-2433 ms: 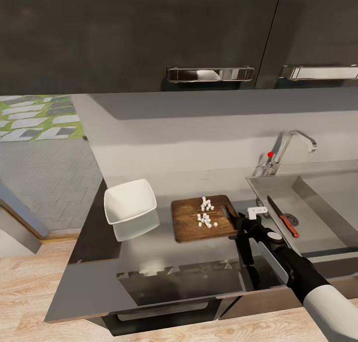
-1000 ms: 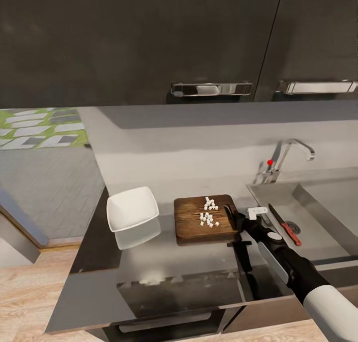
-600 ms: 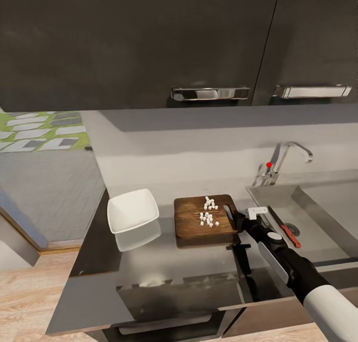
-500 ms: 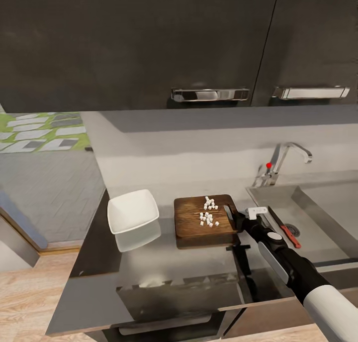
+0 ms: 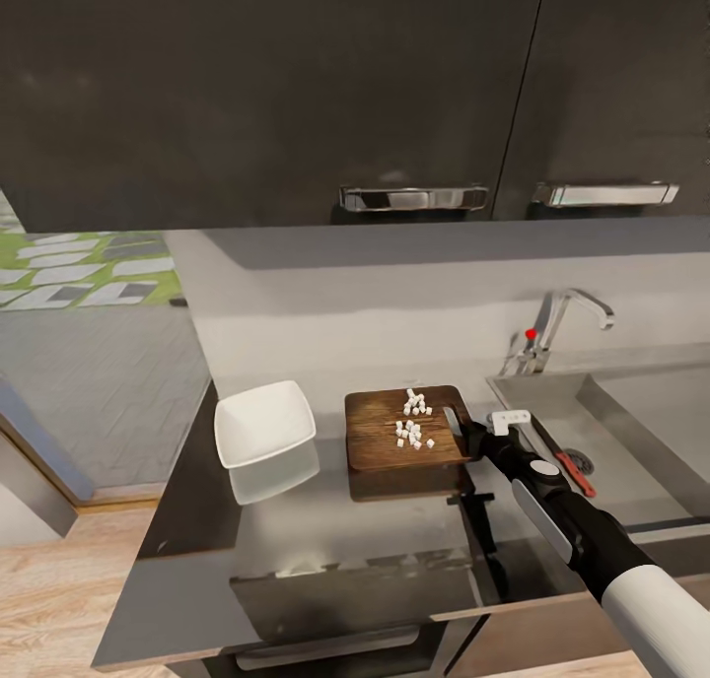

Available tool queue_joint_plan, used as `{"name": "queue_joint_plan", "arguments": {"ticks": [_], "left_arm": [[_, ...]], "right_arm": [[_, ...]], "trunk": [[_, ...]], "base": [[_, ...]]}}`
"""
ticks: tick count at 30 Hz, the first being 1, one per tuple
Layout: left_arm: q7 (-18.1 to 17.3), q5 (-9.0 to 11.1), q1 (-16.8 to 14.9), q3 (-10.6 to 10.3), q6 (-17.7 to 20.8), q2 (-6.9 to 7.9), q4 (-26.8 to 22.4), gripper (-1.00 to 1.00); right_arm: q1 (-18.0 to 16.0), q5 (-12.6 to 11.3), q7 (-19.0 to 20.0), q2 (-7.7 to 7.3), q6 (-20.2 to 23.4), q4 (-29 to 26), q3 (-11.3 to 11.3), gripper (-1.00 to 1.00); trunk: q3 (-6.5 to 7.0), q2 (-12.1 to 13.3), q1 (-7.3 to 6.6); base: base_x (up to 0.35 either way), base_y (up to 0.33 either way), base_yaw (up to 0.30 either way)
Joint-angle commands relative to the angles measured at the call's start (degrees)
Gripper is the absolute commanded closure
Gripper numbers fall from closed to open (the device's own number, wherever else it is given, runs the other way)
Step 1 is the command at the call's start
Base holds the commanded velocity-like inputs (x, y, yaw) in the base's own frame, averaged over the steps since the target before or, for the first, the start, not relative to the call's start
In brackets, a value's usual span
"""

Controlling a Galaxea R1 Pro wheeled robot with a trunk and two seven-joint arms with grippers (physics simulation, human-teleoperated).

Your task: In the kitchen, take the Vidalia onion out of the sink, dice it on the chopping board with the paring knife, put the diced onion into the bowl on the countertop, then place both the paring knife and the chopping board into the sink.

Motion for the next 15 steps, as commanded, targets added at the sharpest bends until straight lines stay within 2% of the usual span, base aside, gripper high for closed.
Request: {"name": "queue_joint_plan", "arguments": {"ticks": [1,8,15], "left_arm": [[0.43,0.59,-0.04,-0.49,-0.16,0.05,0.0,-1.0],[0.48,0.6,-0.06,-0.48,-0.16,0.05,0.0,-1.0],[0.42,0.6,-0.05,-0.45,-0.16,0.05,0.0,-1.0]], "right_arm": [[-0.06,-0.49,-0.19,-0.07,0.2,-0.09,0.2,1.0],[-0.06,-0.49,-0.19,-0.07,0.18,-0.09,0.24,1.0],[-0.06,-0.5,-0.19,-0.06,0.19,-0.09,0.24,1.0]], "trunk": [[-0.03,-0.11,0.04],[0.6,-0.11,0.04],[1.22,-0.11,0.04]], "base": [[0.0,0.0,0.0],[0.0,0.018,0.0],[0.0,0.138,0.0]]}}
